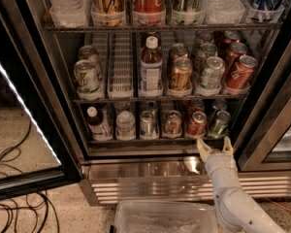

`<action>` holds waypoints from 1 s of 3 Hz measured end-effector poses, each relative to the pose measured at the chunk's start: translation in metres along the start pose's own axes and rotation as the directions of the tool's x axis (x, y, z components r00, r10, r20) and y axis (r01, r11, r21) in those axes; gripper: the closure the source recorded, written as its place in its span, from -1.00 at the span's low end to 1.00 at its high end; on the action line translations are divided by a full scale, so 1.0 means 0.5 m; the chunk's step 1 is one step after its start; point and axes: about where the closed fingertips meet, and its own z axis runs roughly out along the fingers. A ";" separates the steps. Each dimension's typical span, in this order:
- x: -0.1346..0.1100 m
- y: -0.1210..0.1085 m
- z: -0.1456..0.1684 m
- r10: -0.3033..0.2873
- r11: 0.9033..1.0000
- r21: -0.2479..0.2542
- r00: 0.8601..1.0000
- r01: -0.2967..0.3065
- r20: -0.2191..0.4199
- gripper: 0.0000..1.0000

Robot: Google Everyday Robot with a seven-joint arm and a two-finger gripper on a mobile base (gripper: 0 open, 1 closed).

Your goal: Pick green can from bottom shelf of fridge

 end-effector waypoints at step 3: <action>-0.032 -0.040 0.027 -0.019 0.999 0.050 0.996 0.014 0.090 -0.36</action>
Offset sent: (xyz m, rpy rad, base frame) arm 0.0146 -0.0247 0.0165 -0.0341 -0.1087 -0.0470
